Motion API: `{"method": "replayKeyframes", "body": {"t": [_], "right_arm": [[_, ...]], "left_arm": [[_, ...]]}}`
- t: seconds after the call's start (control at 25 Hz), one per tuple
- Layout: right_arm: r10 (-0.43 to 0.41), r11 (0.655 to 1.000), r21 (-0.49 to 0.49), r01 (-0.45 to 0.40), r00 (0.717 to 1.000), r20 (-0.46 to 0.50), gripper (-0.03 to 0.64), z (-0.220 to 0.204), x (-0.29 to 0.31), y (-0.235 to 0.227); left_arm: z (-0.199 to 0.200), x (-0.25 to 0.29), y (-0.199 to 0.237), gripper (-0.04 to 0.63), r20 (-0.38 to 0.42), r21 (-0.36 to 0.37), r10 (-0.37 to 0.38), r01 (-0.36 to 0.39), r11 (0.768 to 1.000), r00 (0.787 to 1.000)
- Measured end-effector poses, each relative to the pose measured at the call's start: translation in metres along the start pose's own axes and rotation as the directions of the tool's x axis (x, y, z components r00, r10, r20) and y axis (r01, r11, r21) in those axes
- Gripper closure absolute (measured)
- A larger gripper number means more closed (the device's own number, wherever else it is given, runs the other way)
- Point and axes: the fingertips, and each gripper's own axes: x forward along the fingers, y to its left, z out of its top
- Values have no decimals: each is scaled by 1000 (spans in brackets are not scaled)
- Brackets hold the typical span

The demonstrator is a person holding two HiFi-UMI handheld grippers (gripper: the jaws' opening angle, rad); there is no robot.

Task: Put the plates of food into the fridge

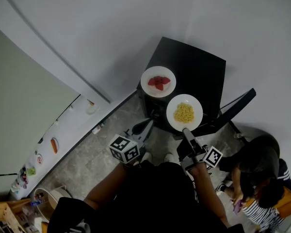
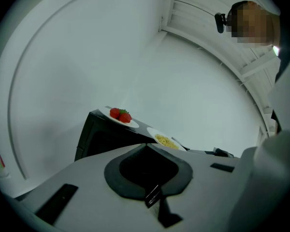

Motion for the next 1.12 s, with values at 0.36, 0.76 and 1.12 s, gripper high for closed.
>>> {"method": "replayKeyframes", "body": {"t": [0.36, 0.76, 1.12], "right_arm": [[-13, 998, 62, 16, 999, -48, 577, -37, -29, -9], [-104, 986, 130, 106, 994, -22, 577, -41, -46, -63], [-204, 971, 145, 191, 976, 80, 577, -9, -47, -114]], "left_arm": [[-20, -18, -4, 572, -23, -13, -6, 6, 1000, 1000], [-26, -29, 0, 572, -48, -26, 6, -8, 1000, 999], [-22, -22, -2, 572, -49, -17, -2, 2, 1000, 999]]}}
